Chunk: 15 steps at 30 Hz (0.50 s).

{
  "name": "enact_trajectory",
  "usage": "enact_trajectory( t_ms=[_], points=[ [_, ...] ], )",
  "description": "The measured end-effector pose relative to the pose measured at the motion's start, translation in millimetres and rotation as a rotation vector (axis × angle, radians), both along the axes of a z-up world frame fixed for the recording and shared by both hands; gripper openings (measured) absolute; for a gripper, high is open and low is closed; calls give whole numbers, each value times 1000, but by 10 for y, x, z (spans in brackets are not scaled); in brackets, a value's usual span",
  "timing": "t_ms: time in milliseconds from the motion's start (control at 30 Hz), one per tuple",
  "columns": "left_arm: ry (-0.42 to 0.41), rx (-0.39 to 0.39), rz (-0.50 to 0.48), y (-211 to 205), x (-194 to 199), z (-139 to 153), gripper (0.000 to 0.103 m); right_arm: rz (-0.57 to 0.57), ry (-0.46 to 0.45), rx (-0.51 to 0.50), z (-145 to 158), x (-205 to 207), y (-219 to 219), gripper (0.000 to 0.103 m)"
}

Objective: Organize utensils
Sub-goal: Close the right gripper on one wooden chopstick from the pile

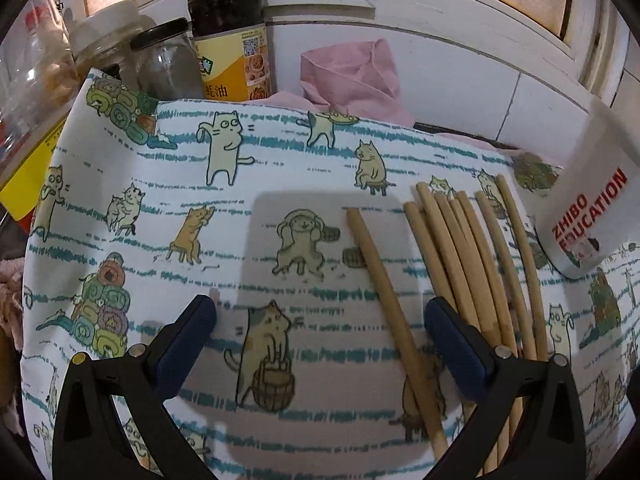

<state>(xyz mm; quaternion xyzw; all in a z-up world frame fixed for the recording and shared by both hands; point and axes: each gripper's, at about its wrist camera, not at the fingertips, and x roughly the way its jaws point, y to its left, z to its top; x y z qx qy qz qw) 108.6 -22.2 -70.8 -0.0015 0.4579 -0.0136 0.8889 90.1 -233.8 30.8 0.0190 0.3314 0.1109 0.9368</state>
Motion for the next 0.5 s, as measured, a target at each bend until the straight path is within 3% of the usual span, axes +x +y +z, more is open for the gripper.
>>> enact_trajectory(
  t_ms=[67,133,167,200,267,367,500],
  points=[
    [1,-1,10,-10,82,27,103,-36,42,-20,-12,84,61,103],
    [6,7,24,6,186,63,103,-39,93,40,-16,169,75,83],
    [7,14,19,-4,239,73,99,-24,146,84,-39,246,93,63],
    [6,15,3,-29,323,75,94,-15,197,124,-81,309,102,49],
    [9,16,-40,-64,439,144,65,-46,293,149,-168,455,152,29],
    [20,18,-44,-87,647,225,32,-102,327,119,-267,618,262,20],
    [36,12,-54,-93,926,292,18,-125,322,17,-355,855,469,15]
  ],
)
